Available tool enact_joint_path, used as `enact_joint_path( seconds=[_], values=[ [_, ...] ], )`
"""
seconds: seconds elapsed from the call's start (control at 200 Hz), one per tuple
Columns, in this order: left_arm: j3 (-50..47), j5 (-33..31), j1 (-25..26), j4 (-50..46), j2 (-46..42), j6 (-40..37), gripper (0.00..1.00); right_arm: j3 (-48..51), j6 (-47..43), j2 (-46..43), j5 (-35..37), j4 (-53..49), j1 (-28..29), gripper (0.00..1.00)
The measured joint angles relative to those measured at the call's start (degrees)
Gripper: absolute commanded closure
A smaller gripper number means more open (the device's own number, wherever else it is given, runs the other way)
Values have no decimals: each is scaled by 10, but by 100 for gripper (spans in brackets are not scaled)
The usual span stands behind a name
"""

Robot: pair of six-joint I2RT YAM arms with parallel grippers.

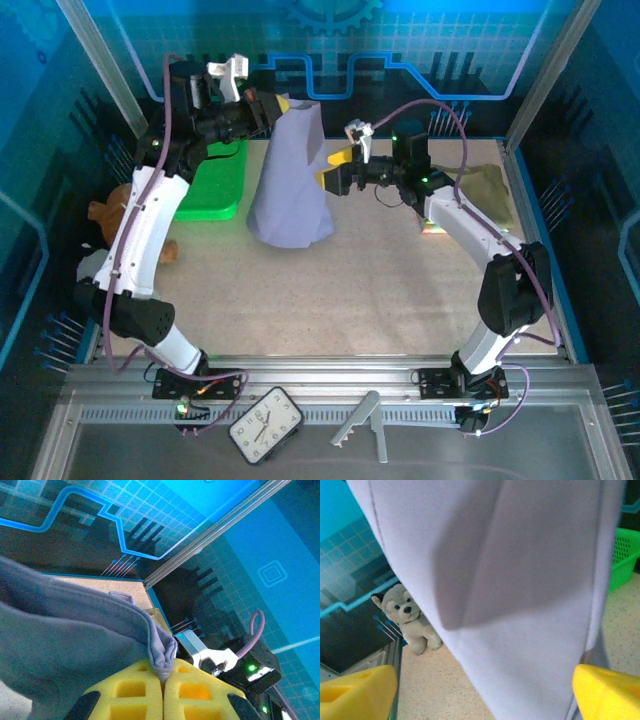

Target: Fold and stack the skirts

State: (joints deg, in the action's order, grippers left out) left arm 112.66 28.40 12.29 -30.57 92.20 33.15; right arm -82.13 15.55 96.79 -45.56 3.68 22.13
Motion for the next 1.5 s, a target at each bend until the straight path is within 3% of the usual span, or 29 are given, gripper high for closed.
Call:
enact_joint_path(
  seconds=[0.14,0.395,0.47,0.595,0.67,0.725,0.845,0.97,1.16,1.355,1.5],
  values=[
    [-15,0,6,15,0,3,100,-41,2,25,7,0,0,13],
    [-30,0,6,16,0,4,100,-82,14,68,85,-20,0,9],
    [-30,0,6,16,0,4,100,-82,16,68,104,-28,0,14],
    [-30,0,6,18,0,4,100,-115,14,85,64,-49,-5,39],
    [-30,0,6,18,0,4,100,-142,-12,92,32,-79,-5,68],
    [-30,0,6,18,0,4,100,-153,-37,92,10,-101,-4,82],
    [-30,-6,6,15,0,3,100,-158,-75,89,-24,-132,-3,100],
    [-31,-45,6,1,-1,-10,100,-144,-99,63,-23,-162,-5,100],
    [-61,-126,6,-33,-33,-35,100,-78,-109,-58,23,-196,-15,100],
    [-60,-130,47,-49,-45,-35,100,-45,-101,-177,69,-206,-19,100],
    [-36,-141,86,-59,-28,-35,100,-41,-107,-203,116,-211,-23,100]
  ],
)
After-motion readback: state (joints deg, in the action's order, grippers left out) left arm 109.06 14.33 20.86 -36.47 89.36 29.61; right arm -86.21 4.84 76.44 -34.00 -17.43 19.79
